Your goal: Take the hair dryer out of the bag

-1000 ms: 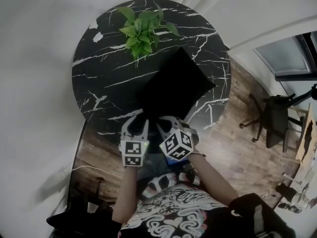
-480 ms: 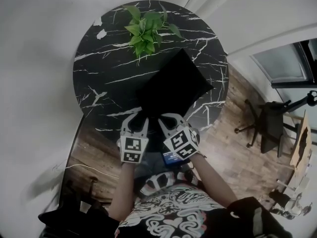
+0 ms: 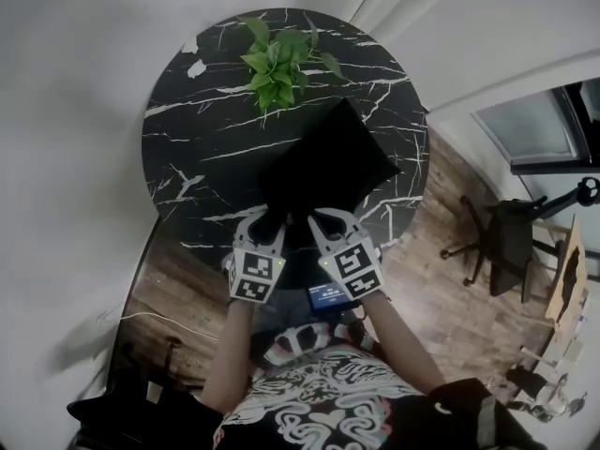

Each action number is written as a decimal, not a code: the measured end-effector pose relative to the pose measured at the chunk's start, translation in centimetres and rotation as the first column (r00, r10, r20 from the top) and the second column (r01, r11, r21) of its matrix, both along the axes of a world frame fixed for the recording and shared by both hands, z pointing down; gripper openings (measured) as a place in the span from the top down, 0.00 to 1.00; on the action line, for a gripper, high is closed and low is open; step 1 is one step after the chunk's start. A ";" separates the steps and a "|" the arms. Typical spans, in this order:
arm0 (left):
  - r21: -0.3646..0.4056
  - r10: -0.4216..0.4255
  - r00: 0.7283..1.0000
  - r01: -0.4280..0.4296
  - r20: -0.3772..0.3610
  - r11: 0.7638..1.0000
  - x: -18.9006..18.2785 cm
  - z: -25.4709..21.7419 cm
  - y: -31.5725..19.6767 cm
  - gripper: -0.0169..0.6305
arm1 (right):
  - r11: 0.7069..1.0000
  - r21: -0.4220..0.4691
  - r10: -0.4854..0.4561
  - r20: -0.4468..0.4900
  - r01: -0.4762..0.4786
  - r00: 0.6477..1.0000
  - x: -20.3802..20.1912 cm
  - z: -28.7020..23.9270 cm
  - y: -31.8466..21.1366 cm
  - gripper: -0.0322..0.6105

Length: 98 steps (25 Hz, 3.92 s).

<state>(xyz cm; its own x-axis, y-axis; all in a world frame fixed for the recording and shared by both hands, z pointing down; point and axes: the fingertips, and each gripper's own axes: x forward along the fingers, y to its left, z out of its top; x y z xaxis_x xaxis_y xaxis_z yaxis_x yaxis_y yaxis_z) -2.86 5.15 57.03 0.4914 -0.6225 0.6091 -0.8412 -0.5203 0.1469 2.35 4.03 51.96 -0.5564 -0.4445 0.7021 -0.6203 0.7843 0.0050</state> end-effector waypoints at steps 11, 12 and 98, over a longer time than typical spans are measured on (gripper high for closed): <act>0.029 0.150 0.986 -0.152 0.075 0.988 2.7 -0.2 -2.1 0.80 | 0.996 0.053 0.065 0.056 -0.068 0.996 0.9 -2.7 -2.7 0.92; 0.032 0.160 0.984 -0.163 0.083 0.986 2.9 -0.2 -2.4 0.80 | 0.996 0.055 0.068 0.059 -0.071 0.996 1.0 -2.8 -3.0 0.92; 0.011 0.487 0.849 -0.500 0.206 0.866 9.0 2.4 -8.4 0.65 | 0.962 -0.003 0.273 0.117 -0.275 0.955 11.9 -0.6 -16.2 0.76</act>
<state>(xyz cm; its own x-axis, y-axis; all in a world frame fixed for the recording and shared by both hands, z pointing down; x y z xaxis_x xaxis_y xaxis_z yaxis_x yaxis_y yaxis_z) 6.11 -3.24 59.39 0.6231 -0.3684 0.6900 -0.4796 -0.8768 -0.0351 14.25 -12.18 51.40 -0.4885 -0.6000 0.6336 -0.8083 0.5847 -0.0695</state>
